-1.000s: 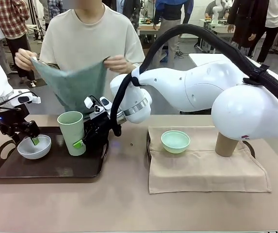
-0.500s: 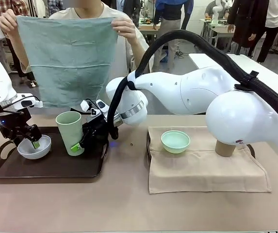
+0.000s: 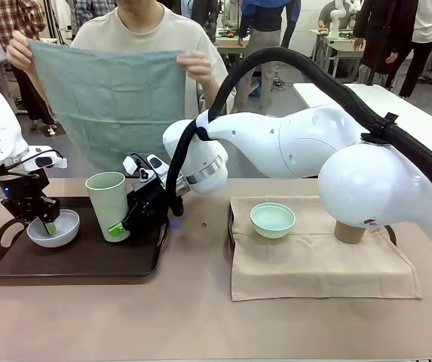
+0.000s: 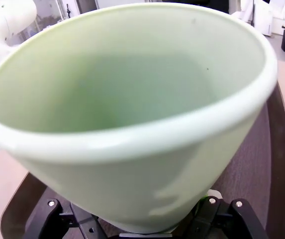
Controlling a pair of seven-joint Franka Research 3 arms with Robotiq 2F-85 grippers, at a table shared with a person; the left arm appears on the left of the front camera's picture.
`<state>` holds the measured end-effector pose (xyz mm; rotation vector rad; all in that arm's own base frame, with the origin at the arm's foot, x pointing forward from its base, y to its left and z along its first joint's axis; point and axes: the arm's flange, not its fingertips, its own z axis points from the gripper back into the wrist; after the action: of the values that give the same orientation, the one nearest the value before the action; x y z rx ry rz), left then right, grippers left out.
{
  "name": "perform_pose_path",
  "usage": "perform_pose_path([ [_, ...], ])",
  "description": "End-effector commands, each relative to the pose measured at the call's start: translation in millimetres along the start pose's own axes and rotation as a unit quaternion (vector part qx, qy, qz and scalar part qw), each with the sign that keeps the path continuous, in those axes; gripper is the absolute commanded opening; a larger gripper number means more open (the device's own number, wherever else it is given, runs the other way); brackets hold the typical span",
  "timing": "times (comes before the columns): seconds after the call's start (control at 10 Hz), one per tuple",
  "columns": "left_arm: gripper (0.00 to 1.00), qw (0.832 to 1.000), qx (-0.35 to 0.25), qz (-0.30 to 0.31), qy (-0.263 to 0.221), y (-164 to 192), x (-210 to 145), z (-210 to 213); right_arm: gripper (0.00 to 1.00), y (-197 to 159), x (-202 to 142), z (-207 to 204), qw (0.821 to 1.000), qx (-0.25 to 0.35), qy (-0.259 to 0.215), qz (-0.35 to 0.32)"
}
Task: Set up a tray with a mat and arrange the tableware.
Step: Pick up the Picnic Bowl and Reusable plastic cup from the Handle tray in front of the human's position and hold them in the air.
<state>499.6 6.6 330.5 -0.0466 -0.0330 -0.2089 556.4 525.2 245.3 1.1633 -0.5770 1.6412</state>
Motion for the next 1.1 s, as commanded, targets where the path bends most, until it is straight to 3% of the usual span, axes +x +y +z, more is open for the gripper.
perform_pose_path([
  [0.0,0.01,1.000,0.014,0.003,0.000,-3,1,3,0.00,-12,1,-1,1.000,0.004,0.007,-0.002],
  [0.1,0.00,1.000,0.012,0.003,0.000,-3,1,3,0.00,-11,1,0,1.000,0.003,0.006,-0.002],
  [0.2,0.00,1.000,0.011,0.001,0.000,-4,0,4,0.20,-10,1,1,1.000,0.002,0.006,-0.002],
  [0.3,0.00,1.000,0.011,0.000,0.001,-5,0,5,0.20,-9,1,2,1.000,0.000,0.006,-0.003],
  [0.4,0.00,1.000,0.011,-0.001,0.001,-5,0,5,0.00,-8,1,3,1.000,-0.001,0.006,-0.004],
  [0.5,0.00,1.000,0.022,-0.001,0.004,-6,-2,6,0.20,-7,1,5,1.000,-0.006,0.021,-0.015],
  [0.6,0.00,0.999,0.044,0.016,0.027,-11,-2,8,0.20,-1,-1,1,1.000,-0.001,0.000,0.000],
  [0.7,0.00,1.000,0.002,-0.006,-0.011,-5,3,17,0.20,-1,-1,1,1.000,-0.001,0.000,0.000],
  [0.9,0.00,1.000,0.002,-0.006,-0.011,-5,3,17,0.20,-1,-1,1,1.000,-0.001,0.000,0.000],
  [1.0,0.05,1.000,0.011,0.001,-0.008,-6,3,19,0.79,-1,0,1,1.000,-0.002,-0.001,-0.002],
])
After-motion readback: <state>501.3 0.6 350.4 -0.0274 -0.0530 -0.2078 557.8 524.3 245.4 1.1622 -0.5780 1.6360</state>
